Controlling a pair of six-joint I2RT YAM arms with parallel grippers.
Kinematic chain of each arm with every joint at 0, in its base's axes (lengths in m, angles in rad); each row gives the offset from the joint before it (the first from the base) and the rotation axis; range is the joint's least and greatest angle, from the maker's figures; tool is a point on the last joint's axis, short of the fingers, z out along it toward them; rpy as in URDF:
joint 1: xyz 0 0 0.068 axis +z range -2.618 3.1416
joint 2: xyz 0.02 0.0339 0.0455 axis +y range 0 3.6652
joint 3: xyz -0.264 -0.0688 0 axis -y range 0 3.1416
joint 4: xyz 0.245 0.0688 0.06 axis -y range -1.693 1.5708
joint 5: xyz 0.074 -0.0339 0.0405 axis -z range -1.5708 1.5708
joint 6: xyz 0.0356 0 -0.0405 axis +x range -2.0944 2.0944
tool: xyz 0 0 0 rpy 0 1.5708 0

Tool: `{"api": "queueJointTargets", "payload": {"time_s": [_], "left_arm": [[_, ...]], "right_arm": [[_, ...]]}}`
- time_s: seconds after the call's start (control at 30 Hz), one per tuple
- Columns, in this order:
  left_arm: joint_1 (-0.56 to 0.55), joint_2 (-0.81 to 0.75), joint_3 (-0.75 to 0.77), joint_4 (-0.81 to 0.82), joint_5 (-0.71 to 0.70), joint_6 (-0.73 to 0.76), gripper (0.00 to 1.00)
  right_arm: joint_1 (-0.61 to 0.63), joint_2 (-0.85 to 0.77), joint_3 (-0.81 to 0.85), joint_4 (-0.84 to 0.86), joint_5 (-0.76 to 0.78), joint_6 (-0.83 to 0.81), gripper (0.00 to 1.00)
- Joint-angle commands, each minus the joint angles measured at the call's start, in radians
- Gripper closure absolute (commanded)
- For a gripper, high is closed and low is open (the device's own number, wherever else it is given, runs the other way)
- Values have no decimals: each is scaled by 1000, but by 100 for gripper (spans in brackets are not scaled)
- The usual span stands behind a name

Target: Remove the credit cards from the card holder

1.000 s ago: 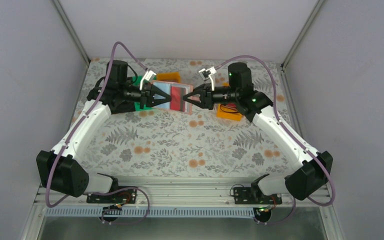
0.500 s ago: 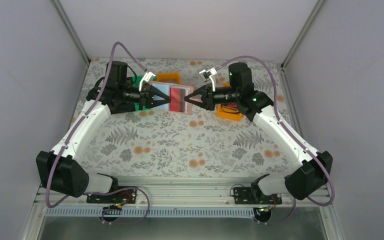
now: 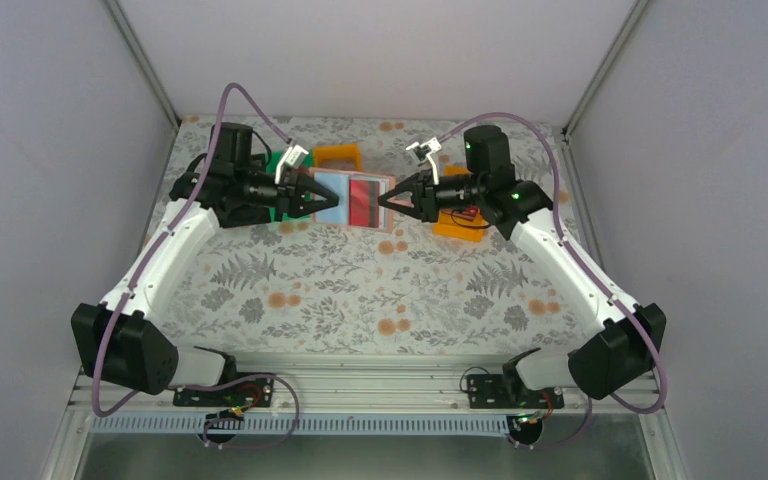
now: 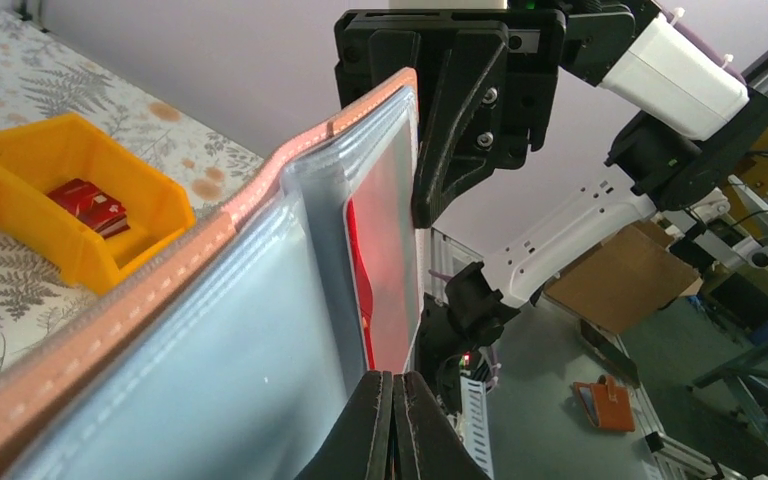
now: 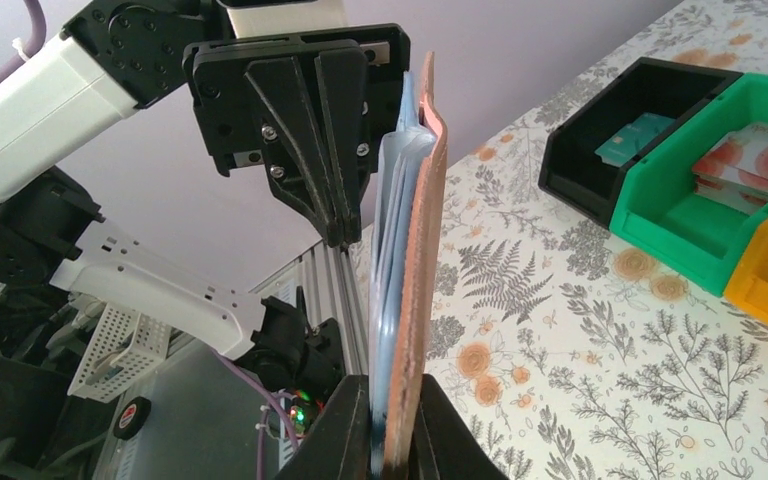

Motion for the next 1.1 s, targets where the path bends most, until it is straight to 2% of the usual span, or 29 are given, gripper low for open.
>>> {"api": "queueJointTargets", "payload": {"time_s": [0.0,0.13,0.23,0.33,0.5,0.7,1.0,1.07], "left_arm": [[-2,-17,22,8,41,29,98],[-54,-7,44,2,32,62,96],[-90,2,69,-3,-2,68,83],[-74,13,75,2,-89,46,82],[-46,-3,37,27,-113,20,83],[-46,-2,20,46,-141,-4,70],[-112,2,26,75,-54,-25,68],[-114,6,35,82,-36,-35,72]], "right_arm": [[-2,7,38,-15,-64,-27,96],[0,25,44,3,-82,-19,96],[2,35,49,10,-89,-14,96],[7,33,53,15,-104,-15,96],[7,4,49,5,-106,-34,96],[6,1,47,6,-148,-42,96],[10,15,56,39,-141,-28,96],[10,23,60,44,-125,-23,96]]}}
